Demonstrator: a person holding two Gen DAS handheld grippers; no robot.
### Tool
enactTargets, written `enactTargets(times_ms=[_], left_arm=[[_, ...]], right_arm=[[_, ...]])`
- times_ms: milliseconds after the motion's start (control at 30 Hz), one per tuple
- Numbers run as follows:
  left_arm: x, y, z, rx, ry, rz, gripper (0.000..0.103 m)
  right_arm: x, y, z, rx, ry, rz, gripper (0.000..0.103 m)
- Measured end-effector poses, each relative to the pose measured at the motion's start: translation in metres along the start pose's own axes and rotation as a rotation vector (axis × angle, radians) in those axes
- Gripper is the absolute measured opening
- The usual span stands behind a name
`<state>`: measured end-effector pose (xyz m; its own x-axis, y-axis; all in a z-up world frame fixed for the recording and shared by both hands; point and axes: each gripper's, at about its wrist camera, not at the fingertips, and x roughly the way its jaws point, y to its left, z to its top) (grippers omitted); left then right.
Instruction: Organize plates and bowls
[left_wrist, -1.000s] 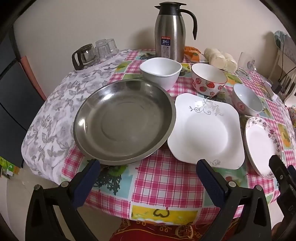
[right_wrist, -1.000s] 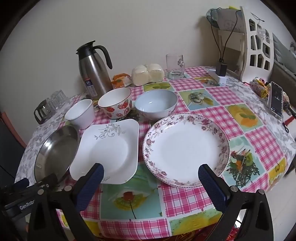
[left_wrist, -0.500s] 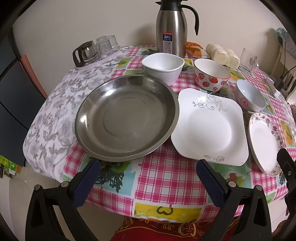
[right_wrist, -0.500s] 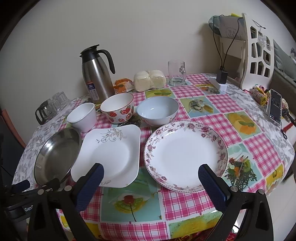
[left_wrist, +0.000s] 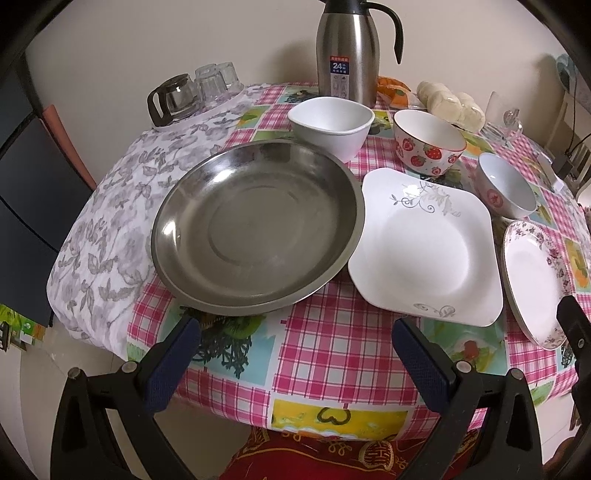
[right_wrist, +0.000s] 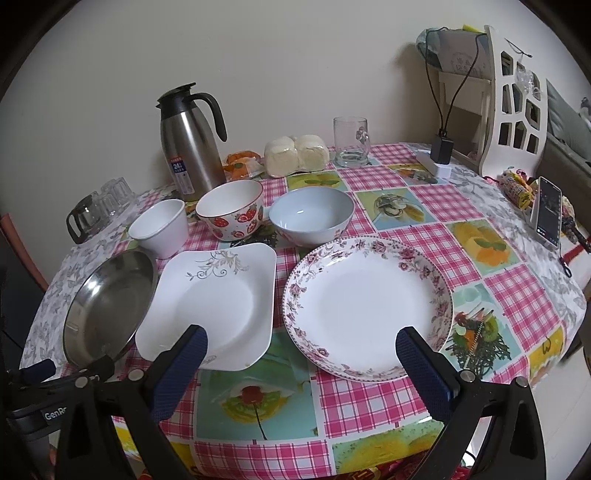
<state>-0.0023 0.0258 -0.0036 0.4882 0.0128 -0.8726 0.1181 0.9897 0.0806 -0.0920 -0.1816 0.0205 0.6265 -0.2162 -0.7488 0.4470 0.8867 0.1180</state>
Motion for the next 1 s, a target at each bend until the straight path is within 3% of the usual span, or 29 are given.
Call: enactTargets(times_ms=[1000], left_arm=[[0.01, 0.006, -0.002, -0.028, 0.054, 0.019, 0.103]], right_arm=[[0.012, 0.003, -0.005, -0.012, 0.054, -0.017, 0.103]])
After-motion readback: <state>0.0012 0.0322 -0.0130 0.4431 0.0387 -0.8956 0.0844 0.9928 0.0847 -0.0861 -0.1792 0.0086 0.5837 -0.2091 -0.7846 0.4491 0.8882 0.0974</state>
